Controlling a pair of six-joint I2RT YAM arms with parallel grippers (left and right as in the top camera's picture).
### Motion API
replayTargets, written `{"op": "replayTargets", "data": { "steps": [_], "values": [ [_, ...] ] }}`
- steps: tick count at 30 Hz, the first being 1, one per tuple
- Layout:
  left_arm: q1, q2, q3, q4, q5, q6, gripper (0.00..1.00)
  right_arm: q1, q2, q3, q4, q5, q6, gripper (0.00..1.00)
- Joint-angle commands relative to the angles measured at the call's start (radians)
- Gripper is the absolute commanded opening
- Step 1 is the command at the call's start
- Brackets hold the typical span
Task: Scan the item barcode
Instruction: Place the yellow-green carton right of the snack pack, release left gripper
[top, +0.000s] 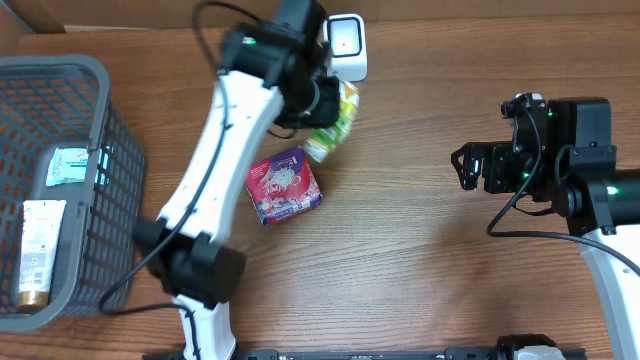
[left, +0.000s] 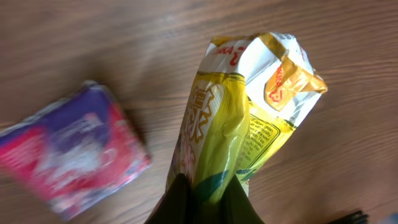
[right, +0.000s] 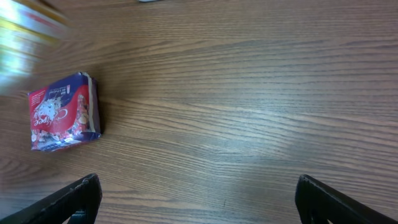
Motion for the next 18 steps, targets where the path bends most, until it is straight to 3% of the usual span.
{"op": "replayTargets", "data": {
  "steps": [1,5,12,13,15,18],
  "values": [
    [-0.002,0.043,-0.073,0.072,0.108,-0.094,0.04,0.005,-0.002,0.021,0.006,0.006,-0.004,1.0],
    [-0.01,0.126,-0.169,0.158,0.176,-0.135,0.04,0.005,-0.002,0.021,0.006,0.006,-0.004,1.0],
    [-0.074,0.215,-0.229,0.171,0.149,-0.141,0.06,0.005,-0.002,0.021,0.006,0.006,-0.004,1.0],
    [-0.085,0.217,-0.231,0.171,0.138,-0.141,0.1,0.005,-0.002,0.021,0.006,0.006,-0.004,1.0],
    [-0.101,0.22,-0.232,0.17,0.116,-0.14,0.32,0.005,-0.002,0.021,0.006,0.006,-0.004,1.0],
    [-0.105,0.212,-0.222,0.163,0.112,-0.121,0.49,0.005,-0.002,0.021,0.006,0.006,-0.004,1.0]
  ]
}}
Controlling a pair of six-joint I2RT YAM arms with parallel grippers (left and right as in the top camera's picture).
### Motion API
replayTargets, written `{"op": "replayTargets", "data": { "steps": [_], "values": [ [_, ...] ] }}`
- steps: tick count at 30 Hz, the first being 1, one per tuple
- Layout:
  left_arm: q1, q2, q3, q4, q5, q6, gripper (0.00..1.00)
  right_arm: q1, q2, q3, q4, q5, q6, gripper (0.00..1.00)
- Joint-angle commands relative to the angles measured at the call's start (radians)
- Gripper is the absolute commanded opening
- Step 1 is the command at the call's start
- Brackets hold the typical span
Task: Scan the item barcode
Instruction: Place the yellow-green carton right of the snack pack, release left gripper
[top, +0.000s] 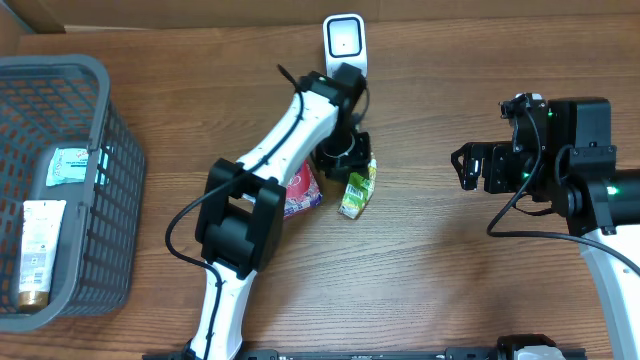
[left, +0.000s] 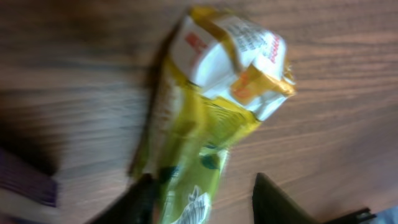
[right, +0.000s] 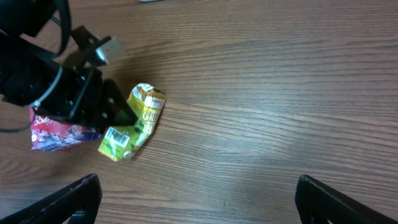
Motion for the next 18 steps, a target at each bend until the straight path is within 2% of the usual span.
{"op": "replayTargets", "data": {
  "steps": [1,4,9,10,13,18],
  "values": [
    [-0.005,-0.026,0.028,-0.016,-0.001,0.019,0.5,0.005,-0.002,0.021,0.006,0.006,-0.004,1.0],
    [0.018,-0.048,0.089,-0.07,-0.02,0.041,0.54,0.005,-0.002,0.021,0.005,0.006,-0.004,1.0],
    [0.079,-0.138,0.303,-0.217,-0.154,0.078,0.54,0.006,-0.002,0.021,0.006,0.006,-0.004,1.0],
    [0.108,-0.188,0.396,-0.269,-0.22,0.081,0.53,0.005,-0.002,0.021,0.006,0.006,-0.004,1.0],
    [0.163,-0.283,0.53,-0.33,-0.321,0.088,0.54,0.005,-0.002,0.021,0.006,0.006,-0.004,1.0],
    [0.303,-0.454,0.64,-0.408,-0.457,0.087,0.58,0.006,-0.002,0.021,0.005,0.006,-0.004,1.0]
  ]
}}
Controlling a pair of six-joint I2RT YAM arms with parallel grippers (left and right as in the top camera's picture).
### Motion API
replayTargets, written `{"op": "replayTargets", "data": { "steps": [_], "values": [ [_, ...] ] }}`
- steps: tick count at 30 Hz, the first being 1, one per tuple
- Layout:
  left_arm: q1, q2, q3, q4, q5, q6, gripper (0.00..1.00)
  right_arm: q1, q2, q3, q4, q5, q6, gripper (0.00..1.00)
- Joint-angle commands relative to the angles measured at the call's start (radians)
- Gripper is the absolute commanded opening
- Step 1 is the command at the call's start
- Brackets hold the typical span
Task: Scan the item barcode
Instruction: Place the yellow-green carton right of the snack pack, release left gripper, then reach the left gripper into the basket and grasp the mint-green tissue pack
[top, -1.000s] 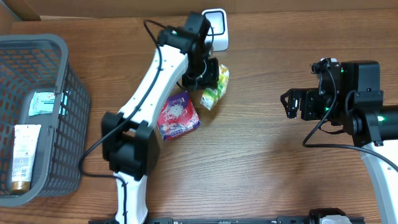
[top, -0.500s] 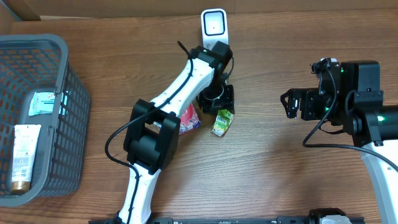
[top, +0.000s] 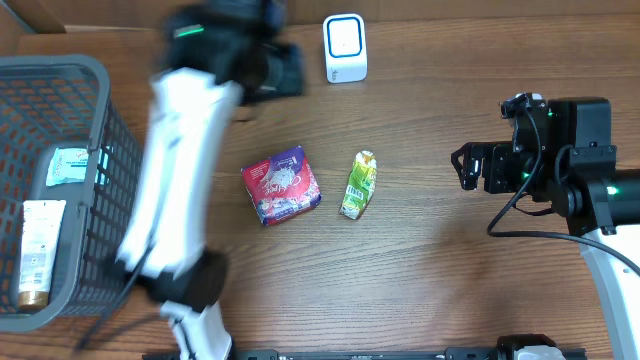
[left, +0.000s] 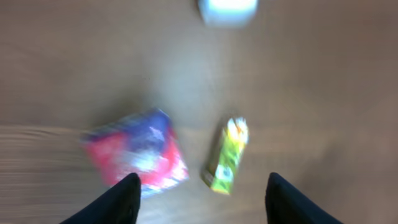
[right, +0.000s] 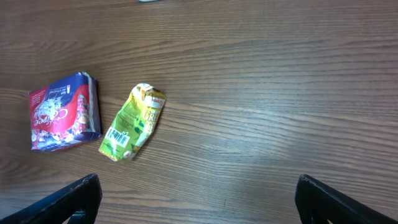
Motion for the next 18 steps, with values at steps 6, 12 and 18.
{"op": "replayTargets", "data": {
  "steps": [6,12,18],
  "values": [
    [0.378,-0.296,0.003,-0.104,-0.216,0.034,0.59,0.006,-0.002,0.021,0.006,0.006,-0.004,1.0],
    [0.71,-0.32,-0.137,-0.093,-0.156,0.014,0.61,0.006,-0.002,0.021,0.005,0.006,-0.004,1.0],
    [0.859,-0.28,-0.351,0.063,-0.124,-0.007,0.61,0.006,-0.002,0.021,0.005,0.006,-0.002,1.0]
  ]
}}
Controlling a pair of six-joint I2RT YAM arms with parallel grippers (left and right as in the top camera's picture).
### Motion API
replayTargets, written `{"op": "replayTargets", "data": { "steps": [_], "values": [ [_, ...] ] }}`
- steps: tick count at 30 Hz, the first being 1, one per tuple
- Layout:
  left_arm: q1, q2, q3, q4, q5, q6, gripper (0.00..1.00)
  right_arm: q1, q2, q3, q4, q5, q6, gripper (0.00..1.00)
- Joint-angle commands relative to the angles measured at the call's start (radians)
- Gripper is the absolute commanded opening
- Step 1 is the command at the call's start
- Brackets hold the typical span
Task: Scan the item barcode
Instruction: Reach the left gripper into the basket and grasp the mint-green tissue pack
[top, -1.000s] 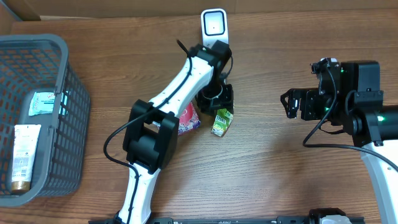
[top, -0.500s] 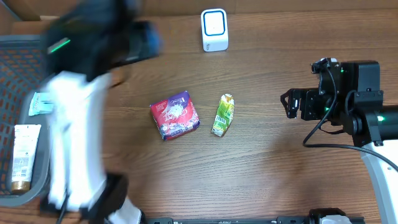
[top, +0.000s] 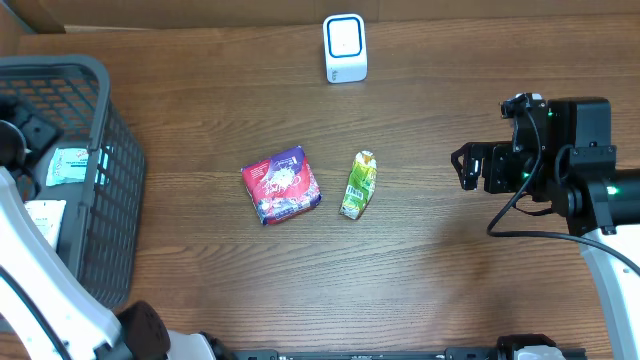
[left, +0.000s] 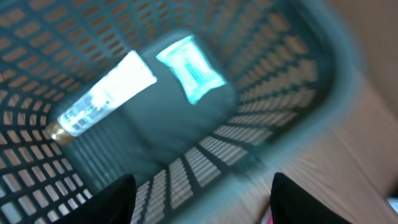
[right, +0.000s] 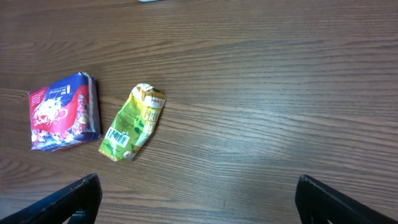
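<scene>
The white barcode scanner stands at the back of the table. A green-yellow pouch lies flat mid-table, its barcode showing in the right wrist view. Beside it on the left lies a red-purple packet. My left gripper hangs open and empty over the grey basket, looking down on a white tube and a teal sachet. My right gripper hovers open and empty at the right, apart from the pouch.
The grey basket fills the table's left side, with the tube and sachet inside. The left arm's white links run along the left edge. The right arm's body sits at the far right.
My left arm has moved from the back of the table near the scanner to above the basket at the far left. The pouch, the packet and the right arm have not moved.
First my left gripper was shut on the pouch, held up by the scanner. Then the pouch lay on the table next to the red packet with the gripper open over it. Then the arm was away at the back, and now over the basket.
</scene>
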Motion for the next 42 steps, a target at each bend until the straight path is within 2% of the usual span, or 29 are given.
{"op": "replayTargets", "data": {
  "steps": [1,11,24,28,31,33,34,42],
  "values": [
    [0.051,0.027,-0.128,0.08,0.043,-0.025,0.61,0.006,-0.002,0.021,0.005,0.005,-0.001,1.0],
    [0.06,0.181,-0.399,0.384,0.068,-0.033,0.61,0.006,-0.002,0.021,-0.006,0.005,-0.001,1.0],
    [0.058,0.455,-0.402,0.563,0.068,-0.033,0.62,0.006,-0.002,0.021,-0.026,0.005,0.0,1.0],
    [0.058,0.492,-0.402,0.584,0.057,-0.033,0.66,0.006,-0.002,0.021,-0.036,0.005,0.003,1.0],
    [0.057,0.511,-0.402,0.598,0.019,-0.05,0.83,0.006,-0.002,0.021,-0.043,0.005,0.003,1.0],
    [0.057,0.523,-0.402,0.603,-0.01,-0.071,0.86,0.006,-0.002,0.021,-0.044,0.005,0.003,1.0],
    [0.057,0.528,-0.402,0.605,-0.018,-0.08,0.9,0.006,-0.002,0.021,-0.044,0.005,0.003,1.0],
    [0.057,0.579,-0.402,0.631,-0.032,-0.119,0.92,0.006,-0.002,0.021,-0.048,0.005,0.003,1.0]
  ]
}}
